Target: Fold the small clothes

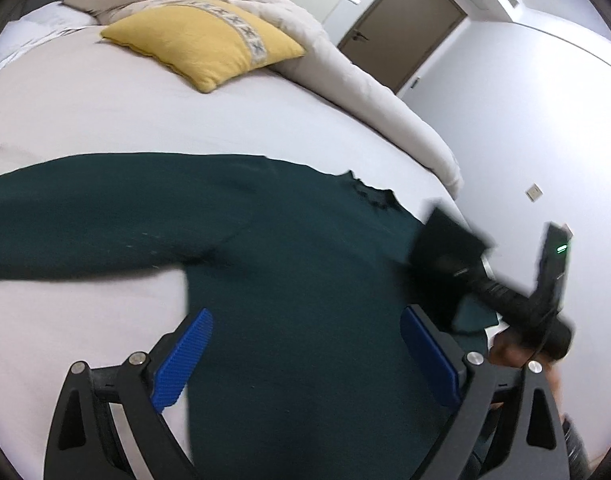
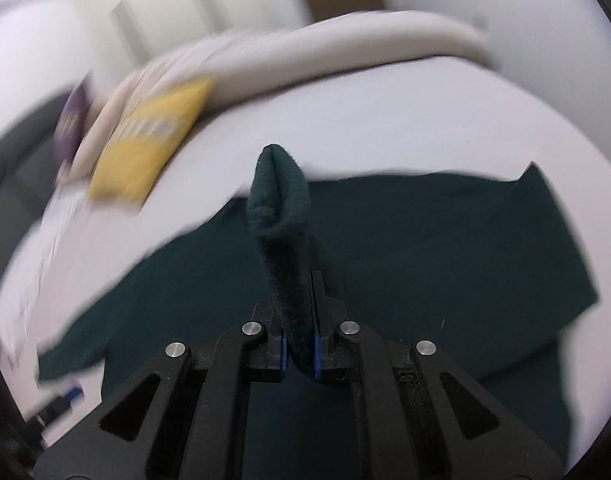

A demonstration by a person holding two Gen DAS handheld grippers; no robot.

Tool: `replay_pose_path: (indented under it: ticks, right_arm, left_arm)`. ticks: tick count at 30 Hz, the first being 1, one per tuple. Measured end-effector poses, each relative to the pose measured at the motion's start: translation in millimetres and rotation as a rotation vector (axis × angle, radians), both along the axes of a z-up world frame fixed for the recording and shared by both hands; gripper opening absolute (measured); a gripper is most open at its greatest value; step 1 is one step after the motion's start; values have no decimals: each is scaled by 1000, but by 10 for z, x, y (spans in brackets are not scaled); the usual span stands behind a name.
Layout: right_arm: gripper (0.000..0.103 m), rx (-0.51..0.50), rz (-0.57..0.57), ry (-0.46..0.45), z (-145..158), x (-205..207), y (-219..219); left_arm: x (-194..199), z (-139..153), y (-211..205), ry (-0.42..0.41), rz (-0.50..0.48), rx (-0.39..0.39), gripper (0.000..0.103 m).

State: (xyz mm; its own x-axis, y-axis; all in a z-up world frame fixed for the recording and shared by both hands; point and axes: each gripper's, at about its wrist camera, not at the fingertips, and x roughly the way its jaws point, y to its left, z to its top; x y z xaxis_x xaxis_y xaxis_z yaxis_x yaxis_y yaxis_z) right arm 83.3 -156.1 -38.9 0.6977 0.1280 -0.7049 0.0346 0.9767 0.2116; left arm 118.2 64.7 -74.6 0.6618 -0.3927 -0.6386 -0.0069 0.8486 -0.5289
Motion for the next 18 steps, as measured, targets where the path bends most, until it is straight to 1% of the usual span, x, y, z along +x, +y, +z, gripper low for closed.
replay_pose_path:
  ticks: [1,2,3,4,6,7,8,9,11,12,13,15,17,18]
  right_arm:
    - [23,-6,44,41,-159,75,211]
    - [30,17,91,72,-266,131,306]
    - [45,62,125,80,-356,93,448]
    - [56,99,142,69,-461,-2,447]
    - [67,143,143,27,-466,-183,308]
    - [68,152,135,7,-497,-327,260]
    - [68,164,122,-13,-444,-451,152]
    - [68,182,103,-35,-454,-630,172]
    - [68,232,46,-91,-343,-863,-137]
    - [68,237,12,-113,-315,-1012,-428]
    - [68,235,-28,-130,-260,-1086,-620]
    - [68,225,-105,-142,-186,-1199,-928]
    - [68,215,-173,-145,-165,-1295,-1235]
    - [68,223,-210,-145,-163,-1282,-1392]
  left_arm:
    - [38,-21,20,8,1,-8,97]
    - [71,-37,16,15,-1,-10,97]
    - [98,-50,2,20,-7,-12,97]
    - [140,-57,-34,25,-22,-14,97]
    - [231,-80,-146,30,-60,-9,97]
    - [296,-98,-241,35,-78,-7,97]
    - [371,-126,-342,47,-95,-11,97]
    - [443,-154,-433,62,-112,-13,97]
    - [637,-195,-715,91,-157,15,97]
    - [755,-208,-886,97,-178,44,97]
    - [827,-214,-998,104,-189,59,95]
    - [993,-256,-1219,127,-216,95,88]
    - [1181,-384,-1431,169,-242,154,67]
    - [1251,-431,-1510,184,-238,194,64]
